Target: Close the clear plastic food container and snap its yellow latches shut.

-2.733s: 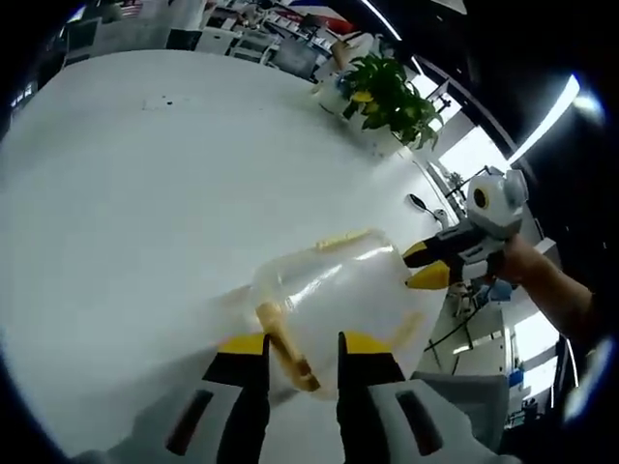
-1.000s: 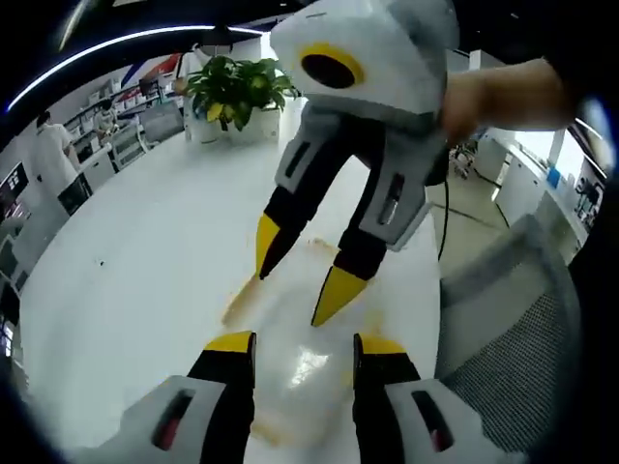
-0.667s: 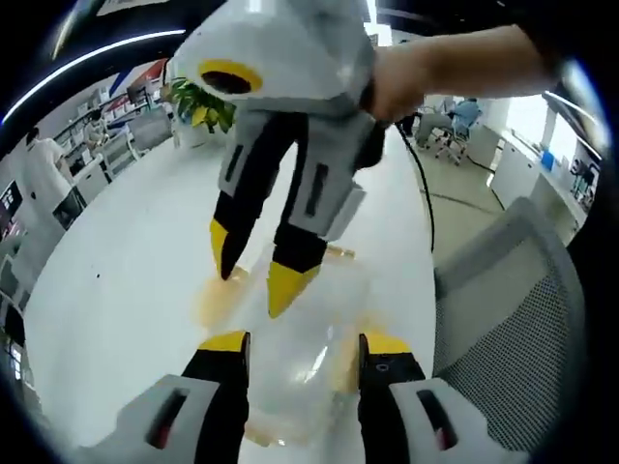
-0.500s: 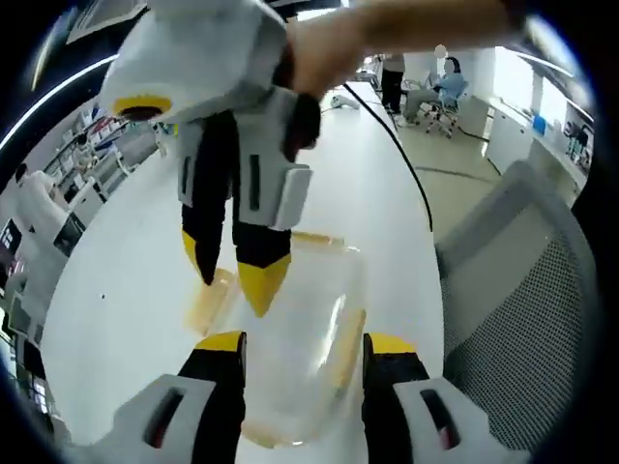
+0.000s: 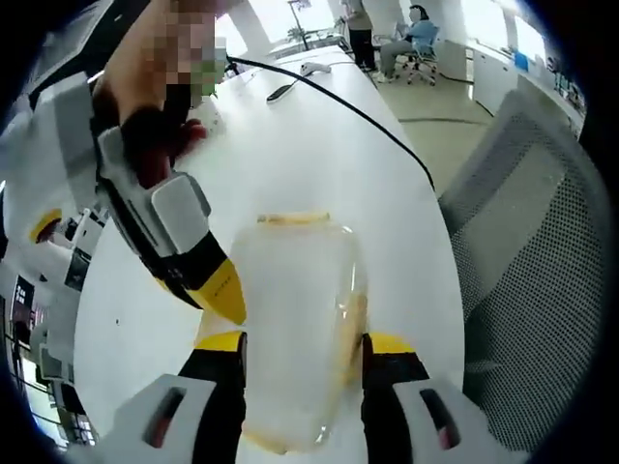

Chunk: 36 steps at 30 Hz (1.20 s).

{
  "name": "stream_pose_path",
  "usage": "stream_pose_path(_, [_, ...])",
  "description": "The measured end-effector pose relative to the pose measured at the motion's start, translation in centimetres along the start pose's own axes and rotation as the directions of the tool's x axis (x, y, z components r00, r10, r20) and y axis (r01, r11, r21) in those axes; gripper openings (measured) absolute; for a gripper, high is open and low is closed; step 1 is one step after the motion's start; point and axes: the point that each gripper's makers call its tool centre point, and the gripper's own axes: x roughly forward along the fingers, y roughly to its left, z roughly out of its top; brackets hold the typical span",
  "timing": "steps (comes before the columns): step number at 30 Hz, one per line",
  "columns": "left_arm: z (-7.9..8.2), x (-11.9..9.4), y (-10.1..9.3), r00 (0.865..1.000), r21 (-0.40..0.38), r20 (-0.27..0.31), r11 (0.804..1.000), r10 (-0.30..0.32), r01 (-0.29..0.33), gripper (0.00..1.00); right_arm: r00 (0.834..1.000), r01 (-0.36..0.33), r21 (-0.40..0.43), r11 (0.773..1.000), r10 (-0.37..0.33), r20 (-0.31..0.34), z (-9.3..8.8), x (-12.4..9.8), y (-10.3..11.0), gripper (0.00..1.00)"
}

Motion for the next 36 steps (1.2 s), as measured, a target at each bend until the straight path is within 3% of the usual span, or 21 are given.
stream_pose_path(11, [0.1, 0.1, 0.2, 1.000, -0.001, 0.008, 1.000, 0.017, -0.017, 0.44, 0.991, -0.047, 0.002, 0.999, 0.047, -0.124, -0.1, 0.4, 0.1, 0.26])
stream_pose_path(17, [0.1, 0.3, 0.1, 0.999, -0.010, -0.024, 1.000, 0.030, -0.030, 0.40, 0.975, -0.115, -0.012, 0.993, 0.110, -0.192, -0.2, 0.8, 0.4, 0.25])
stream_pose_path(19, [-0.6, 0.1, 0.5, 0.997, 0.058, -0.057, 0.997, 0.051, -0.048, 0.41, 0.967, -0.133, -0.042, 0.990, 0.120, -0.226, -0.4, 0.9, 0.5, 0.24])
stream_pose_path(23, [-0.6, 0.1, 0.6, 0.999, 0.028, -0.036, 0.999, 0.038, -0.037, 0.40, 0.953, -0.138, -0.076, 0.988, 0.111, -0.282, -0.3, 1.1, 0.6, 0.22])
stream_pose_path(29, [-0.3, 0.0, 0.5, 0.998, 0.008, -0.041, 0.999, 0.043, -0.042, 0.40, 0.935, -0.160, -0.085, 0.984, 0.123, -0.333, -0.6, 1.1, 1.3, 0.19])
stream_pose_path(36, [-0.2, 0.2, 0.1, 0.997, 0.000, -0.056, 0.998, 0.056, -0.056, 0.40, 0.928, -0.152, -0.066, 0.986, 0.119, -0.352, -0.3, 1.2, 1.2, 0.21])
